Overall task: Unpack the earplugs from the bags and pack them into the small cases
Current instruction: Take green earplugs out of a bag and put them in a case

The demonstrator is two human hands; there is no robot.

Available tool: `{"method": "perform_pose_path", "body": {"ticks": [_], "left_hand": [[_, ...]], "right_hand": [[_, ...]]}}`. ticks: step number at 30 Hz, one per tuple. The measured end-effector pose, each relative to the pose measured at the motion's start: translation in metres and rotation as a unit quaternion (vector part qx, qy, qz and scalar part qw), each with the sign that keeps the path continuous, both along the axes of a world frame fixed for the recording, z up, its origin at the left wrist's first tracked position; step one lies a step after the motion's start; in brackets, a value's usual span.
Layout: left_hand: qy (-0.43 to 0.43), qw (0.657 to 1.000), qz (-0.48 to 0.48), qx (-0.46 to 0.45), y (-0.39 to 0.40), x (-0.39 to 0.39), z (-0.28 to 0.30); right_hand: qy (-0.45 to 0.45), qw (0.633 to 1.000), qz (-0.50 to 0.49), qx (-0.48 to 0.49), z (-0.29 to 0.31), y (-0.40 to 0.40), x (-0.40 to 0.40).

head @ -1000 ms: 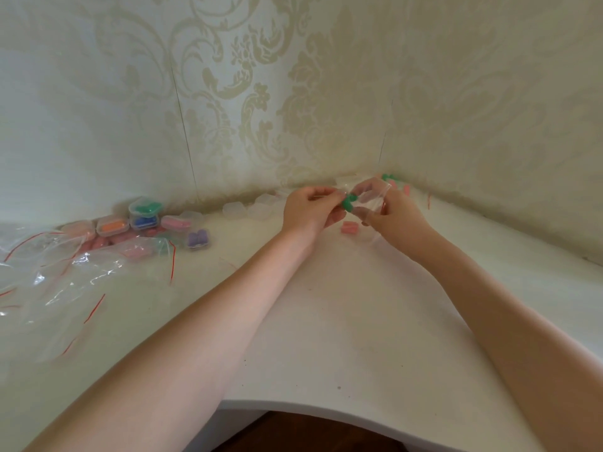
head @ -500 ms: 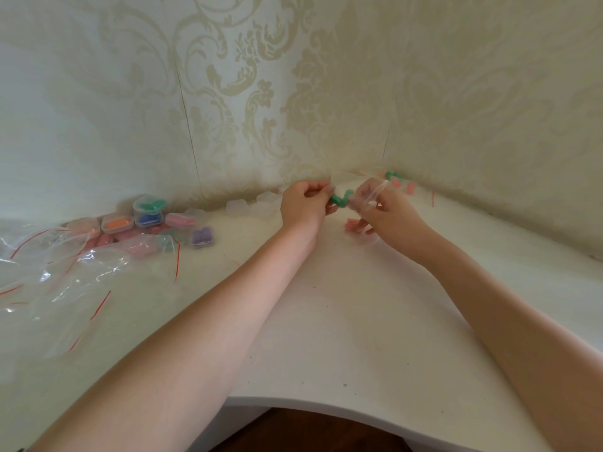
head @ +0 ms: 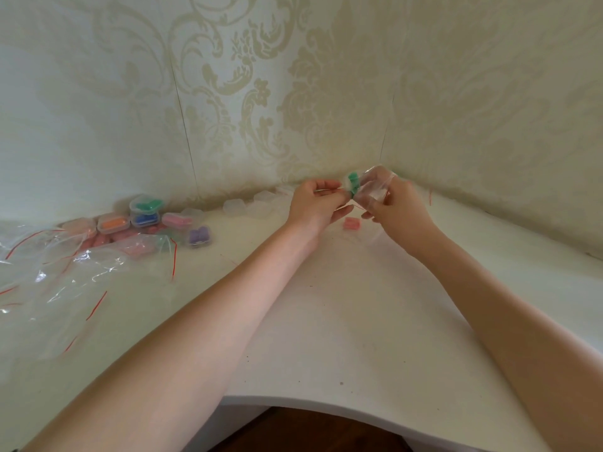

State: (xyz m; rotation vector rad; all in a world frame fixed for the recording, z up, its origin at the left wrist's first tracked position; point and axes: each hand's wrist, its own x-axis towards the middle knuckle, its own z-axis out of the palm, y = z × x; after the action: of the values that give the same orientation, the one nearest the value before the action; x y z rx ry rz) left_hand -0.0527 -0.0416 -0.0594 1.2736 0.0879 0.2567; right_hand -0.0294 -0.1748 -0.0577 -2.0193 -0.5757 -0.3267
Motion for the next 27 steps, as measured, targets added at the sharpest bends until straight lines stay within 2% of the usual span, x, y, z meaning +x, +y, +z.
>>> {"method": "perform_pose_path", "body": {"ticks": [5,12,20,23,27], "left_hand": [[0.007,1.000,-0.028,-0.004,0.0001,0.0018,-0.0021],[-0.028,0.999,0.000,0.032,0.0013,0.0028,-0.0038],[-0.035,0.998,-0.006,0.047,0.0025,0.0032,-0.0045],[-0.028,0.999,0.006,0.020,0.0026,0.0031,-0.0043],[-0.015,0.999,0.038,0.006,0.0015,0.0047,-0.0050]], "right_hand": [[0.053,0.998,0.025,0.034,0.0010,-0.0003,-0.0030],[0.152,0.984,0.039,0.087,-0.0020,-0.0010,0.0019],[0.170,0.981,0.030,0.090,-0.0019,-0.0050,0.0053],[0.193,0.976,0.060,0.080,-0.0017,-0.0057,0.0055],[0.175,0.980,0.053,0.082,-0.0001,-0.0061,0.0034]]}}
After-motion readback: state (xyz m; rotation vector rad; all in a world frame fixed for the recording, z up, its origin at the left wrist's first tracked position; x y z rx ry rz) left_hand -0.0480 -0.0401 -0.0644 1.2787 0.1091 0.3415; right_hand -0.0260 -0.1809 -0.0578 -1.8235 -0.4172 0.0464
